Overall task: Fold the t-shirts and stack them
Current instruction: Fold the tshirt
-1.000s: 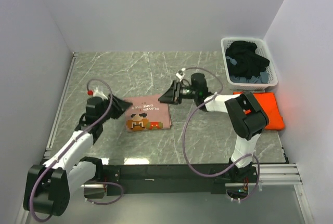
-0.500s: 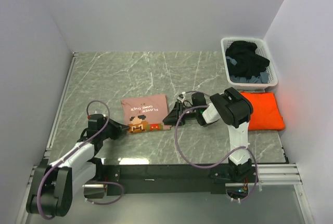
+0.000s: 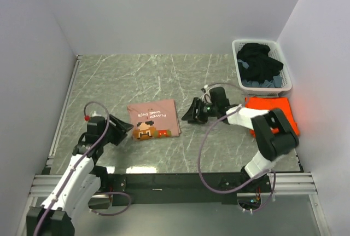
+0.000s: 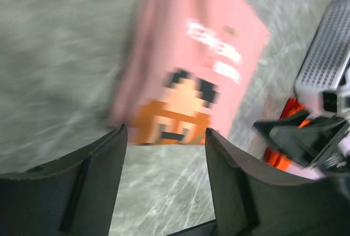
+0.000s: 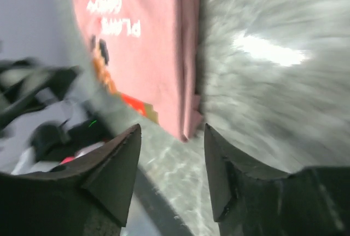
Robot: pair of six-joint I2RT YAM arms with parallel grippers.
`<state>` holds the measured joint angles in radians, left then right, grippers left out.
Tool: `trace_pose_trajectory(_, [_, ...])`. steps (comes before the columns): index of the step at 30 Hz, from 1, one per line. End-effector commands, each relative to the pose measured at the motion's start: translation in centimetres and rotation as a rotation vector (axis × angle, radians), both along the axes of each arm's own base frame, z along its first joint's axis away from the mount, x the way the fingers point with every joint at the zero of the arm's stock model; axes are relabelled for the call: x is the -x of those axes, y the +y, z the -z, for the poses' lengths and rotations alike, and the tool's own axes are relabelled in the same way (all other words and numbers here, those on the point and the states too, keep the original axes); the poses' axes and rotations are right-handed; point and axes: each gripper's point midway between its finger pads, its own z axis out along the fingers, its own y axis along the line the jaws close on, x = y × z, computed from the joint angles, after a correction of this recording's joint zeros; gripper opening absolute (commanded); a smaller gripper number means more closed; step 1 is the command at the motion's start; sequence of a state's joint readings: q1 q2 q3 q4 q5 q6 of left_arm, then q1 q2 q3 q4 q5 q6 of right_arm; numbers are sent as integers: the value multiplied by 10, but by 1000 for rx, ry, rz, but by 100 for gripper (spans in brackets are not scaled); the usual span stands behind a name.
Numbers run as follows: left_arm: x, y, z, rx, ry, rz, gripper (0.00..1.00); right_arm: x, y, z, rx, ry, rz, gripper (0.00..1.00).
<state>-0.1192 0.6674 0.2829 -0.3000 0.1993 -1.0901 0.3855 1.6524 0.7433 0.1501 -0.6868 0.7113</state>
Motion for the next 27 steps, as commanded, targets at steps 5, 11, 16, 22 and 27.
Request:
trace_pose_trajectory(5, [-30, -65, -77, -258, -194, 299, 70, -3, -106, -9, 461, -81, 218, 64])
trace_pose_trajectory(11, [-35, -159, -68, -533, -186, 614, 71, 10, -133, 1, 561, -35, 228, 71])
trace_pose_trajectory(16, [-31, -215, -35, -818, -189, 794, 67, 20, -139, 7, 516, -13, 280, 73])
trace_pose_trajectory(22, [-33, -246, -7, -1007, -195, 894, 57, 27, -147, 8, 457, 2, 321, 74])
trace_pose_trajectory(27, [-30, -247, 15, -1126, -163, 923, 56, 26, -154, 10, 453, 1, 353, 73])
